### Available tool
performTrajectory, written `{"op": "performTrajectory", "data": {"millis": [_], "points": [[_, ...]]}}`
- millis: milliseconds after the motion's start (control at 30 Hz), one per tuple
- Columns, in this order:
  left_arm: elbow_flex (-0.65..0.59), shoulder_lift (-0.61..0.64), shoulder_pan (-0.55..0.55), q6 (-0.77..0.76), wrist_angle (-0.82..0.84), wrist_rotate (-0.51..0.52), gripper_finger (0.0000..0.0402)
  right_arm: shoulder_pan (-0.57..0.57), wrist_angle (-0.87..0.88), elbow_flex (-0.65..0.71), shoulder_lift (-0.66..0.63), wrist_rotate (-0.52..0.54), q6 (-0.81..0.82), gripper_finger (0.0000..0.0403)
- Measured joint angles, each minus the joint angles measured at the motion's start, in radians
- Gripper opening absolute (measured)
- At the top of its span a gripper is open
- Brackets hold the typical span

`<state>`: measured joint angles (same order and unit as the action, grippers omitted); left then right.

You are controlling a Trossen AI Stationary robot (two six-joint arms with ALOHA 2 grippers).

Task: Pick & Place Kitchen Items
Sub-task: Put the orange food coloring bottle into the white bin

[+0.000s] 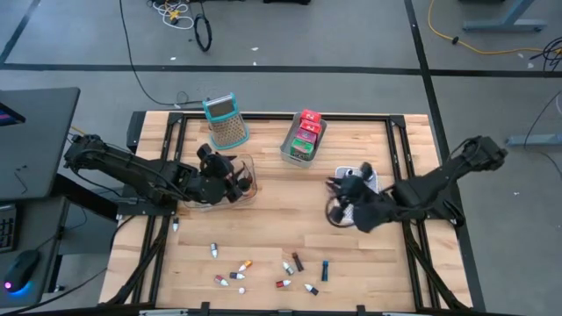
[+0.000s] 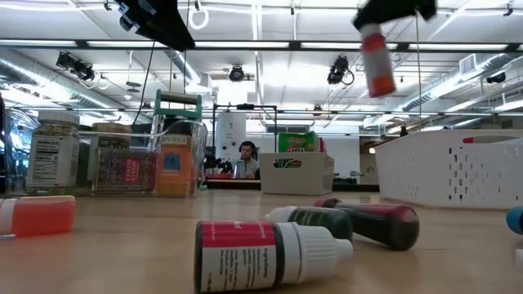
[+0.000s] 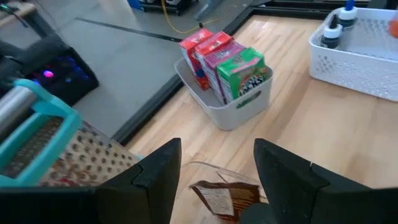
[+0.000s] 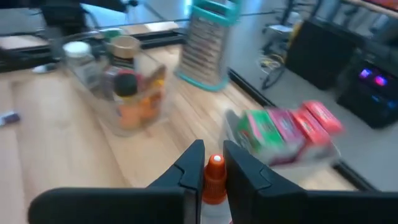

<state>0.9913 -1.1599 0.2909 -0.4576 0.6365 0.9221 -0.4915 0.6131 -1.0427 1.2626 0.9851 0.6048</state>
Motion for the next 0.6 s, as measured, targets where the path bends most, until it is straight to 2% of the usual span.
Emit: {"op": "performTrajectory", "data": {"millis": [167,300,600], "points": [[0.000,0.000,0.000,-0.009,-0.001,-0.061,0.0211,-0.026,0.053,0.180,-0.094,0.044,0.219,0.0047],[0.000,0.000,0.000,-0.027,-0.001,-0.062,0.0211,-0.026,0.058,0.309,-0.153,0.054,0.341,0.0047],[0.000,0.000,0.000,-0.032,-0.002,-0.060,0.0211,-0.020,0.073,0.473,-0.196,0.072,0.374,0.0048]]}}
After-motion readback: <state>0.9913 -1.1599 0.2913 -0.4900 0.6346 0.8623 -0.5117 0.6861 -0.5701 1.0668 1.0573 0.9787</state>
